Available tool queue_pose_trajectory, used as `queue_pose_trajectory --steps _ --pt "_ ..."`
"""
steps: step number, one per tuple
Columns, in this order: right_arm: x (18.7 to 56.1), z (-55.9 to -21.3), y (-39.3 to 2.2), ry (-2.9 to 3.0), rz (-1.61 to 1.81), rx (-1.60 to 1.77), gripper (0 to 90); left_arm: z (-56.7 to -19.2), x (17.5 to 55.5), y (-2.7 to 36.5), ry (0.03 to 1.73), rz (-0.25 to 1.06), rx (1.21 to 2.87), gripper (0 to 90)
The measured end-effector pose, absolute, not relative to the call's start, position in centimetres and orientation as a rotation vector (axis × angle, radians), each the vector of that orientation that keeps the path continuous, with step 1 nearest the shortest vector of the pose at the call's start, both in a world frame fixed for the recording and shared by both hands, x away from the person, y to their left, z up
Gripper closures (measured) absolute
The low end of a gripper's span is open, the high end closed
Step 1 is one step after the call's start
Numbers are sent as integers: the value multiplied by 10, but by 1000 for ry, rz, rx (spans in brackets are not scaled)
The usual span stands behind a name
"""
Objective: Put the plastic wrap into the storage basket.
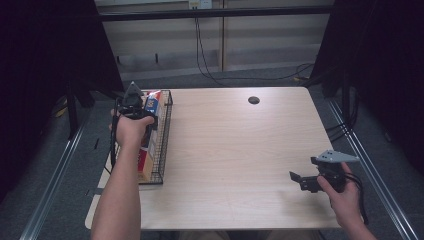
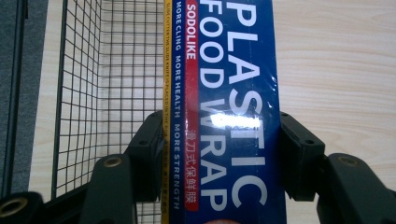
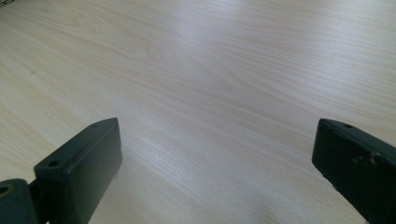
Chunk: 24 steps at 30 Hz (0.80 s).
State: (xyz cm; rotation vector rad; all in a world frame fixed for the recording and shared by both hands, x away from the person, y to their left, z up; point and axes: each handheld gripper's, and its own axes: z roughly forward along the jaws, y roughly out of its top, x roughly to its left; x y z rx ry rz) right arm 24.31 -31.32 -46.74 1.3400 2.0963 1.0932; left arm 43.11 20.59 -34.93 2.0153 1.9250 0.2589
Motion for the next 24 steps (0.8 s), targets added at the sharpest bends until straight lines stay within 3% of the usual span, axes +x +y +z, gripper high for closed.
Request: queue_pose_trajectory --steps 24 --pt "244 -468 -312 2099 1085 1336 17 -377 442 214 1970 247 1990 430"
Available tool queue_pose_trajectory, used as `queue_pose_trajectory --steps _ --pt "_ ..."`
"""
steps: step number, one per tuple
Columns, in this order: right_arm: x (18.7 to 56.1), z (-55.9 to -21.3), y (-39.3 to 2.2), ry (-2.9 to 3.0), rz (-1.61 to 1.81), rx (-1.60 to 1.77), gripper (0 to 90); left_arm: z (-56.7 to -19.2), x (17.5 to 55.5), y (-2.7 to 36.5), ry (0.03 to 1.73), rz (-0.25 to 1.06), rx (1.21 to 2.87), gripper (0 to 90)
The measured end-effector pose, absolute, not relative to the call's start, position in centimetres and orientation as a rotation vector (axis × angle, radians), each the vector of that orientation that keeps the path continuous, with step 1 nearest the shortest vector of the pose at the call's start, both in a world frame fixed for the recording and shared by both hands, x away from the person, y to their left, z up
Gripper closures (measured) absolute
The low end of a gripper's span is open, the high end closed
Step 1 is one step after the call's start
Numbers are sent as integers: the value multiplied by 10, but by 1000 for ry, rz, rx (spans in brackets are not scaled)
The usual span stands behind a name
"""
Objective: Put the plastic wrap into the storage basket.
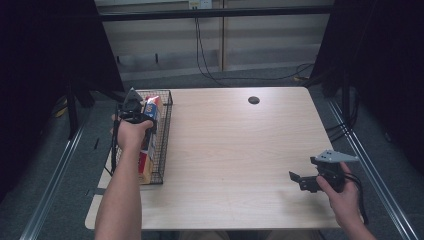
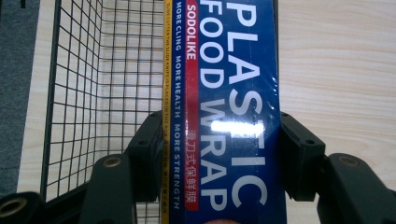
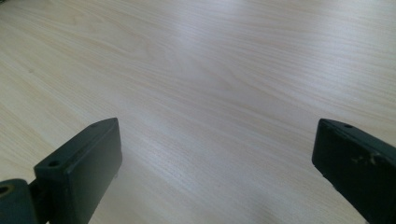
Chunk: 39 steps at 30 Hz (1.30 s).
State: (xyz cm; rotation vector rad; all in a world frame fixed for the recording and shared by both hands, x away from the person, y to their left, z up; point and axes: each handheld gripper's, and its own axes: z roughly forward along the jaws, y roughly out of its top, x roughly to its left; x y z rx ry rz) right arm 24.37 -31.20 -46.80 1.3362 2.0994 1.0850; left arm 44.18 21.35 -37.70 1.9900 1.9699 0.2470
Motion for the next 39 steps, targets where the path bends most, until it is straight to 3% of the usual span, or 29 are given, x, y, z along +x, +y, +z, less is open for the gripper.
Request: queue_pose_trajectory --steps 39 --pt "244 -470 -312 2106 1076 1338 17 -395 447 221 2011 225 1969 427"
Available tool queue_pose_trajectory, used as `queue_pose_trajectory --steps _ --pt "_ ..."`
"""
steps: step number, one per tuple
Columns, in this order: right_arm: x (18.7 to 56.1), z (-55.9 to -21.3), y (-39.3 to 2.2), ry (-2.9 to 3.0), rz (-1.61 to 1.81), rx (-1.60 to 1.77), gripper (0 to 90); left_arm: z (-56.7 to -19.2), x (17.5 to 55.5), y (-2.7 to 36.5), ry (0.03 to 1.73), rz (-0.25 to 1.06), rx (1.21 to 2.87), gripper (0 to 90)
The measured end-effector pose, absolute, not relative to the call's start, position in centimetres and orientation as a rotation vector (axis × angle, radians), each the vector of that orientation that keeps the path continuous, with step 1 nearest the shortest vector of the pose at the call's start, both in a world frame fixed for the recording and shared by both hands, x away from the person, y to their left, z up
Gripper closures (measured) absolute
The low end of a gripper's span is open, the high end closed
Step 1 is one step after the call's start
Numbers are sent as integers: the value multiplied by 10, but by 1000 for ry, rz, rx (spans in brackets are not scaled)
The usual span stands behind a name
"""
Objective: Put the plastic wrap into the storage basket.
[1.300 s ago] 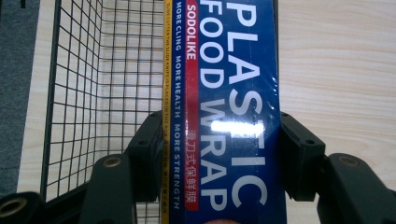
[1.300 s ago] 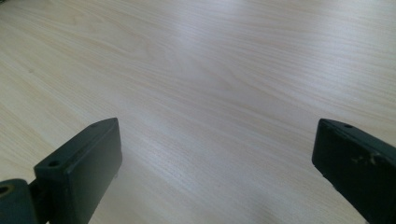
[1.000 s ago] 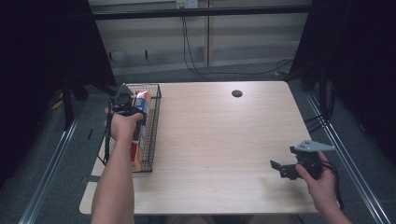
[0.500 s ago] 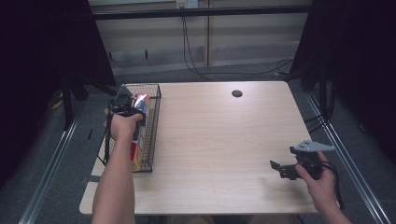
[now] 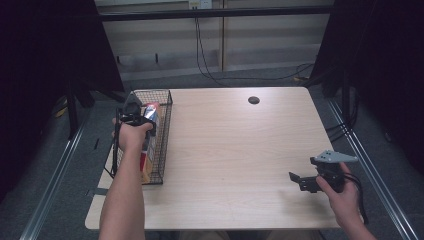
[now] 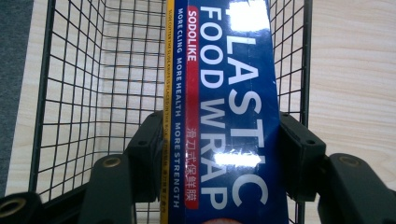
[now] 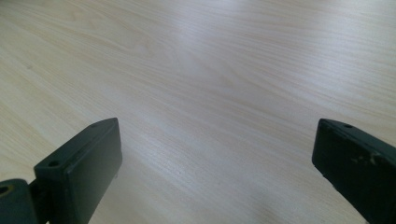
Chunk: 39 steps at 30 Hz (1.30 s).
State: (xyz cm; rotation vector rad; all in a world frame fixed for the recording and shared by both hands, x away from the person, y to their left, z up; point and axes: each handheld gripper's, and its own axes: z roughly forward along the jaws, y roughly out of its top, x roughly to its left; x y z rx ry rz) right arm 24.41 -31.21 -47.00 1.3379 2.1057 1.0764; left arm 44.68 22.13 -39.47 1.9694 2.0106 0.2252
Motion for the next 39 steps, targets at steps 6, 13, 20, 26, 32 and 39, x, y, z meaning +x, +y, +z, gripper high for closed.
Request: queue_pose_trajectory --steps 6,13,20,26,32,39 --pt "244 -470 -312 2113 1073 1333 17 -398 447 219 2030 214 1951 426" --pt "244 -471 -312 2113 1073 1334 17 -402 448 220 2035 203 1961 424" --pt "244 -471 -311 2111 1071 1340 17 -403 448 221 2033 215 1962 420" --pt "244 -472 -311 2122 1068 1328 17 -404 448 220 2032 209 1959 407" --pt "244 -471 -311 2119 1067 1335 17 -405 447 218 2021 202 1954 375" --pt "244 -471 -311 2119 1069 1335 17 -402 447 219 2013 219 1962 351"
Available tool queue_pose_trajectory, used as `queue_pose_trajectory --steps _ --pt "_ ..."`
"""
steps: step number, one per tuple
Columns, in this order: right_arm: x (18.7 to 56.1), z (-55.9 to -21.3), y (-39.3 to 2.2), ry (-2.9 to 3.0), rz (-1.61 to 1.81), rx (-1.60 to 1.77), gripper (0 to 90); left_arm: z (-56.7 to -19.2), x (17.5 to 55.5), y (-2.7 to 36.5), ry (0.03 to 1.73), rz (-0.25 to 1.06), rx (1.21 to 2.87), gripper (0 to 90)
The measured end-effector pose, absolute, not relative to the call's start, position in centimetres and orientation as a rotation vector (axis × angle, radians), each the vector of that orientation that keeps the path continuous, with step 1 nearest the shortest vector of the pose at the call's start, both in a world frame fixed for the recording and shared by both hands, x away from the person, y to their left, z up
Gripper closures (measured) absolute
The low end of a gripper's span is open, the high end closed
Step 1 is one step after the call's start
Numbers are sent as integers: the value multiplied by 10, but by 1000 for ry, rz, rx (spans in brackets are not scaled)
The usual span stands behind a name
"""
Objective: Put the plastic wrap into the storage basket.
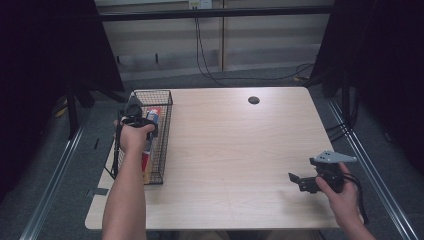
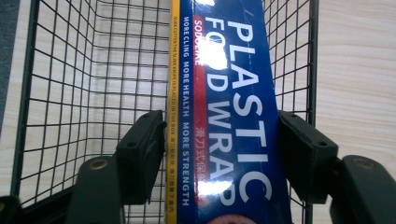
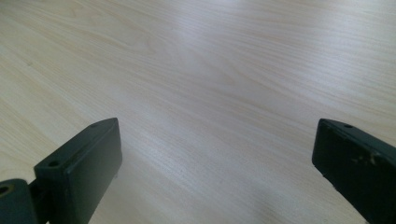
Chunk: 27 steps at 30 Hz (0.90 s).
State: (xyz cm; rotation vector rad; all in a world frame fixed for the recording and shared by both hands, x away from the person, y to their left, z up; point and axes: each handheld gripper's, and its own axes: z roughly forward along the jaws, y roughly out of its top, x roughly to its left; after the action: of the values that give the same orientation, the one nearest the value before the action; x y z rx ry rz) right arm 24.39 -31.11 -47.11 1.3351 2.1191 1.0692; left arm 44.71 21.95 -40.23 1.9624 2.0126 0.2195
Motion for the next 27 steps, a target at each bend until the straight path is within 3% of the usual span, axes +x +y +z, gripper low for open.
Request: queue_pose_trajectory --steps 14,27 --pt "244 -470 -311 2115 1074 1331 17 -397 446 216 1971 198 1974 150" --pt "244 -470 -311 2113 1079 1335 17 -384 443 209 1935 211 1964 129"
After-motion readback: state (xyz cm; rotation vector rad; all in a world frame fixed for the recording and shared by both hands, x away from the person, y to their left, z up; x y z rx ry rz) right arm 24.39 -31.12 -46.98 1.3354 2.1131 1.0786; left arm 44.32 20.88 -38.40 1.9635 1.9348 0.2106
